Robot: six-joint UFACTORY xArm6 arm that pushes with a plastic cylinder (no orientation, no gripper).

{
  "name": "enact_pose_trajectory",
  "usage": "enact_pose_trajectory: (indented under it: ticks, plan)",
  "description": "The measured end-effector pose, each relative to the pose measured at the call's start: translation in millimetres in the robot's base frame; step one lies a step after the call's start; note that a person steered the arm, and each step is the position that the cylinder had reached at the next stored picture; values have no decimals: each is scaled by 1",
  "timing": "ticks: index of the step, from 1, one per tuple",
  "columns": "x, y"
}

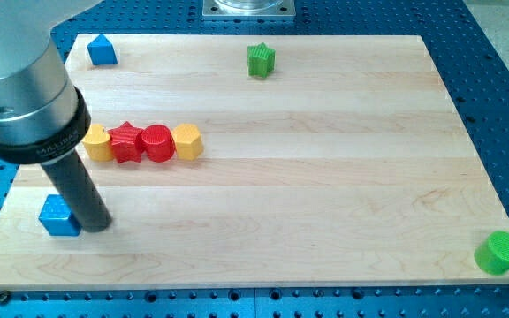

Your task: Push the blue cube to the bottom left side of the board

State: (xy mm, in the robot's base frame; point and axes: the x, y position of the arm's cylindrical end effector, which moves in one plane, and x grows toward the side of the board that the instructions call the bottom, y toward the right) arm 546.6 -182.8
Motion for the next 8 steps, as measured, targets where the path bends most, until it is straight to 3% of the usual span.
enact_pose_trajectory:
  ticks: [2, 4, 8]
  plan:
    - [-36, 0]
    - [8, -9]
    - [14, -39]
